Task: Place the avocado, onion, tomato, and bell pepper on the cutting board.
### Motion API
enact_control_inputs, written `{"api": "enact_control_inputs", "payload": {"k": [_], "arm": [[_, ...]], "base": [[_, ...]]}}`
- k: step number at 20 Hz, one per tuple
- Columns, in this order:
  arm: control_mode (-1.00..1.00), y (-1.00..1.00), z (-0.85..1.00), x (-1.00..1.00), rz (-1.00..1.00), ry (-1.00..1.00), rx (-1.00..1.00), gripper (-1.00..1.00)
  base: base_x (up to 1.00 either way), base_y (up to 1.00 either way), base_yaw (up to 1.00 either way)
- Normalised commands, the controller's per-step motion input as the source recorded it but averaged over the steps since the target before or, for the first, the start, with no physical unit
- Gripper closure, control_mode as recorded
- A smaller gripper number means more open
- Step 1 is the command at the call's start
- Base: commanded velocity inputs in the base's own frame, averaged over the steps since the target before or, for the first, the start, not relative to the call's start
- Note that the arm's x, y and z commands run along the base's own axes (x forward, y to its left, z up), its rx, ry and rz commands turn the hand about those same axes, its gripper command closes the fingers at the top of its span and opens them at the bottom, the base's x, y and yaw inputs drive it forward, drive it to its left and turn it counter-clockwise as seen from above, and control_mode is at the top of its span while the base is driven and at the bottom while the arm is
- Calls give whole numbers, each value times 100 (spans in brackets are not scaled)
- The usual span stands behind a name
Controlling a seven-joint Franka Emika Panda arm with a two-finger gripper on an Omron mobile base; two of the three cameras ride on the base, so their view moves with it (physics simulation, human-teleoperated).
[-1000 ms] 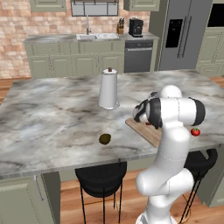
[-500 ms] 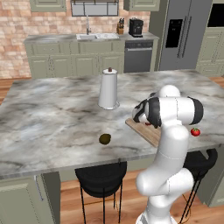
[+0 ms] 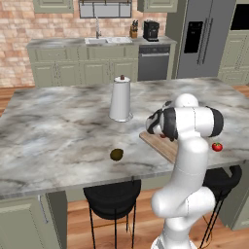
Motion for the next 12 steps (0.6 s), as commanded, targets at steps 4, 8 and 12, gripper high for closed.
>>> {"api": "enact_control_inputs", "payload": {"k": [4, 8, 12], "arm": [[-100, 6, 0, -1, 0, 0, 0, -100], [-100, 0, 4, -22, 0, 0, 0, -100], [-100, 0, 30, -35, 0, -2, 0, -100]], "base": [[0, 0, 0], [0, 0, 0], [0, 0, 0]]}}
